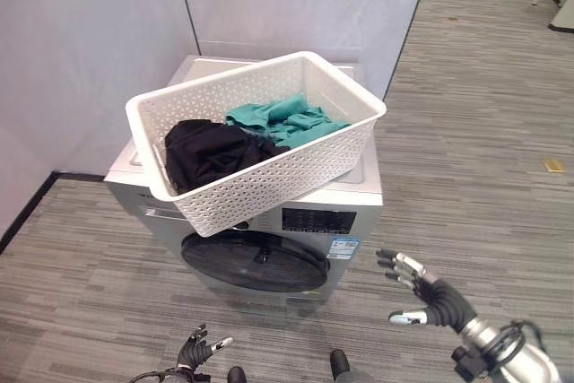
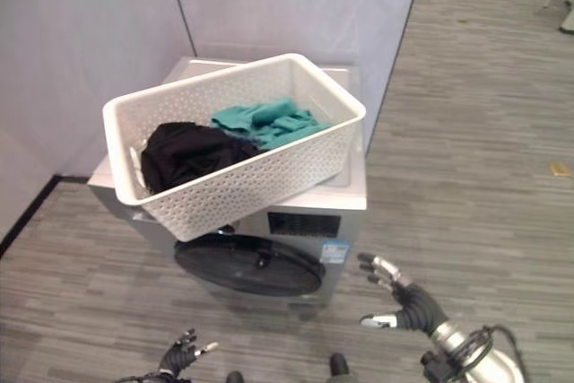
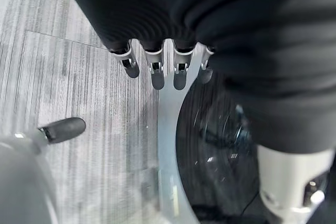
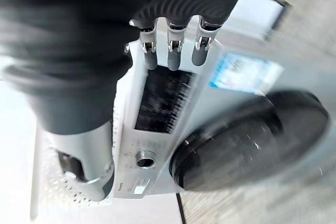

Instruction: Grab the laundry basket,head to the washer,open it,put in the laundry and shut it.

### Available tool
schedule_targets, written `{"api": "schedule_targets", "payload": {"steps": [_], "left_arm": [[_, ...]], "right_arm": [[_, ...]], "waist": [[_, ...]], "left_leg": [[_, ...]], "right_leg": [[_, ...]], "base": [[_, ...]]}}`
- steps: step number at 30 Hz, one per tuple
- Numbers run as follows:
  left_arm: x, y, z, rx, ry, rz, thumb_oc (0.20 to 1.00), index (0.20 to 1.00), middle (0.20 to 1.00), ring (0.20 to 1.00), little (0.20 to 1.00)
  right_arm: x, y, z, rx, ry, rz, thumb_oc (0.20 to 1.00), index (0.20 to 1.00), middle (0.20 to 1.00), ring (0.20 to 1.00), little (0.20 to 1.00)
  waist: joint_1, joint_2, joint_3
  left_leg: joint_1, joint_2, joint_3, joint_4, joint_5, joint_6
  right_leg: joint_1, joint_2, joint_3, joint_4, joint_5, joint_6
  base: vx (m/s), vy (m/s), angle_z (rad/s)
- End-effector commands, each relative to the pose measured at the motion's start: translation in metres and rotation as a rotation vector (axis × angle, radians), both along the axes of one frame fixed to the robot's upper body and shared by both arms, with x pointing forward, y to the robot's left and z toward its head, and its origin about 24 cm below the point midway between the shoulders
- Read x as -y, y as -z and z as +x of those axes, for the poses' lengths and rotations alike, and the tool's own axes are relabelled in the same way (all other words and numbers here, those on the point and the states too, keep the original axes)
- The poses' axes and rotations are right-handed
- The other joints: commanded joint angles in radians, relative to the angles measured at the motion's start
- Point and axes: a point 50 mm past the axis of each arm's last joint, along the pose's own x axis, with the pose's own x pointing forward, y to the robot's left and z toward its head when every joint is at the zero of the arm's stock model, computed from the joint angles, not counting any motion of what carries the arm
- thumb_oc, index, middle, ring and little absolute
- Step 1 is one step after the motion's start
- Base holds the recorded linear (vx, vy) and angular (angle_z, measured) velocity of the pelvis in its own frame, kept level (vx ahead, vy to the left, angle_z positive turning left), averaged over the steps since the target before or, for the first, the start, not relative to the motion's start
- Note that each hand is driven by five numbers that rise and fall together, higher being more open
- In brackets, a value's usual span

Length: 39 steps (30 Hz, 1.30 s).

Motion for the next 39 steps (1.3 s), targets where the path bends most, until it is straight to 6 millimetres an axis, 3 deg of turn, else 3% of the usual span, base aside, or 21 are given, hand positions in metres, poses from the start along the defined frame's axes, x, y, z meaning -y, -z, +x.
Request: {"api": "schedule_targets", "payload": {"steps": [1,7,18,28,33,39], "left_arm": [[-0.021,-0.02,0.036,0.144,0.017,0.063,1.0,1.0,1.0,1.0,1.0],[-0.009,-0.021,0.043,0.154,0.065,0.054,1.0,1.0,1.0,1.0,1.0],[-0.003,-0.011,0.026,0.082,0.104,0.052,1.0,1.0,1.0,1.0,1.0],[-0.005,-0.007,0.016,0.043,0.114,0.075,1.0,1.0,1.0,1.0,1.0],[-0.003,-0.008,0.021,0.05,0.137,0.089,1.0,1.0,1.0,1.0,1.0],[-0.002,-0.011,0.025,0.063,0.149,0.097,1.0,1.0,1.0,1.0,1.0]], "right_arm": [[-0.018,-0.038,0.012,0.263,-0.084,-0.051,1.0,1.0,1.0,1.0,1.0],[-0.043,-0.046,0.032,0.355,-0.207,-0.087,1.0,1.0,1.0,1.0,1.0],[-0.095,-0.017,0.074,0.309,-0.291,-0.029,1.0,1.0,1.0,1.0,1.0],[-0.118,-0.011,0.088,0.297,-0.258,0.079,1.0,1.0,1.0,1.0,1.0],[-0.132,-0.023,0.095,0.288,-0.255,0.236,1.0,1.0,1.0,1.0,1.0],[-0.127,-0.034,0.105,0.288,-0.178,0.368,1.0,1.0,1.0,1.0,1.0]], "waist": [[0.014,-0.027,0.025],[0.046,-0.035,0.024],[0.128,-0.036,0.033],[0.161,-0.025,0.03],[0.173,-0.023,0.033],[0.186,-0.026,0.027]], "left_leg": [[0.02,-0.007,-0.079,0.013,-0.118,0.037],[0.015,-0.007,-0.097,0.013,-0.116,0.042],[0.009,-0.005,-0.145,0.013,-0.11,0.043],[-0.004,-0.007,-0.189,0.013,-0.102,0.039],[-0.004,-0.008,-0.199,0.013,-0.102,0.038],[-0.003,-0.007,-0.202,0.013,-0.103,0.037]], "right_leg": [[-0.059,-0.077,-0.06,0.009,0.005,0.04],[-0.055,-0.075,-0.07,0.009,-0.001,0.038],[-0.015,-0.076,-0.113,0.009,-0.026,0.023],[0.017,-0.079,-0.153,0.009,-0.045,0.015],[0.022,-0.078,-0.158,0.009,-0.05,0.012],[0.025,-0.078,-0.164,0.009,-0.054,0.012]], "base": [[0.0,0.008,-0.23],[0.01,0.0,-0.05],[0.01,-0.016,0.1],[0.02,-0.019,0.19],[0.01,-0.003,0.02],[0.03,-0.009,0.07]]}}
